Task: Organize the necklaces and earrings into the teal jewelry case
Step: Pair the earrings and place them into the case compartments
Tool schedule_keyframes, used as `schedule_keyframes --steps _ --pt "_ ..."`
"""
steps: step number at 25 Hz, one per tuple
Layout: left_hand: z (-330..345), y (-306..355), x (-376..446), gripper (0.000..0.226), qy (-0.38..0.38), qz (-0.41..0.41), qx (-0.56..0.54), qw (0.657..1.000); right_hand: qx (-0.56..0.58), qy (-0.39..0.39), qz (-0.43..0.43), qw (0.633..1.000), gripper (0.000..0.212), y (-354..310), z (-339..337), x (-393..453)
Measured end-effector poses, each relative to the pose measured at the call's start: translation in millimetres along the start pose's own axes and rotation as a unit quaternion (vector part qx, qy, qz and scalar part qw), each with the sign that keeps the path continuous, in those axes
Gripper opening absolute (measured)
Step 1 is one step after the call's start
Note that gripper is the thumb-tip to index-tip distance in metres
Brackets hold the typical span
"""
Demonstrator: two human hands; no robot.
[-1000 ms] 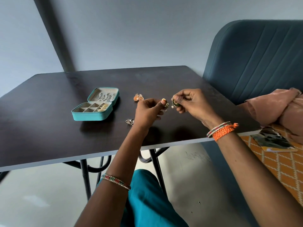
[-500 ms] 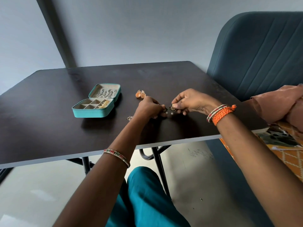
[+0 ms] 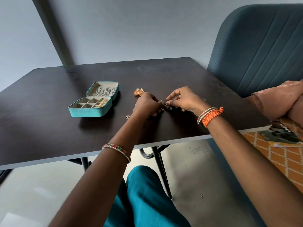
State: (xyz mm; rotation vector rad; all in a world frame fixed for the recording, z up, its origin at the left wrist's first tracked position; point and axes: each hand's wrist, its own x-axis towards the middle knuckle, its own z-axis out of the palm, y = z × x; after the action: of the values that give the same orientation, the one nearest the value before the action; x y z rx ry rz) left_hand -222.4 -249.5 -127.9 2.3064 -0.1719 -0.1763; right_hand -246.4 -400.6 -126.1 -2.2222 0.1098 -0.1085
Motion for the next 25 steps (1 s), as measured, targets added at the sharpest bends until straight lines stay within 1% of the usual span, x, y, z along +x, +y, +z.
schedule_keyframes --steps 5,8,10,13,16,17,19,21,23,25 --pt "-2.8 2.4 -3.4 0.03 -0.001 -0.004 0.013 1.0 -0.014 0.056 -0.011 0.998 0.013 4.1 5.4 -1.0" --pt "-3.5 3.2 -2.3 0.038 -0.001 -0.01 0.021 1.0 -0.005 0.069 -0.011 0.998 0.011 5.1 5.8 -2.9" --pt "-3.4 3.4 -0.1 0.042 0.009 -0.015 0.006 1.0 0.02 0.069 -0.011 0.997 0.01 4.3 3.8 -5.2" --pt "-4.7 4.0 2.4 0.041 0.026 -0.034 -0.026 0.999 0.052 0.078 -0.014 0.995 0.009 2.3 -5.7 -11.0" --pt "-7.7 5.1 0.6 0.037 0.033 -0.034 -0.007 0.999 0.072 0.094 -0.026 0.993 0.015 -1.4 -27.5 -20.0" --pt "-8.9 6.1 -0.6 0.036 0.051 -0.022 0.011 0.998 0.078 0.099 -0.031 0.992 0.016 -3.2 -37.7 -24.1" --pt "-9.6 13.6 -7.4 0.03 0.122 0.018 0.037 0.992 0.078 0.113 -0.038 0.99 0.015 -4.4 -61.7 -33.4" --pt "-6.5 30.3 -18.0 0.024 0.169 0.098 0.02 0.981 0.066 0.137 -0.038 0.988 0.014 0.1 -85.1 -41.8" --pt "5.0 49.1 -26.2 0.019 0.149 0.177 -0.034 0.972 0.054 0.158 -0.037 0.985 0.014 9.4 -98.8 -45.8" --pt "23.6 59.5 -27.0 0.016 0.104 0.217 -0.089 0.967 0.04 0.156 -0.03 0.986 0.013 21.3 -99.2 -45.5"
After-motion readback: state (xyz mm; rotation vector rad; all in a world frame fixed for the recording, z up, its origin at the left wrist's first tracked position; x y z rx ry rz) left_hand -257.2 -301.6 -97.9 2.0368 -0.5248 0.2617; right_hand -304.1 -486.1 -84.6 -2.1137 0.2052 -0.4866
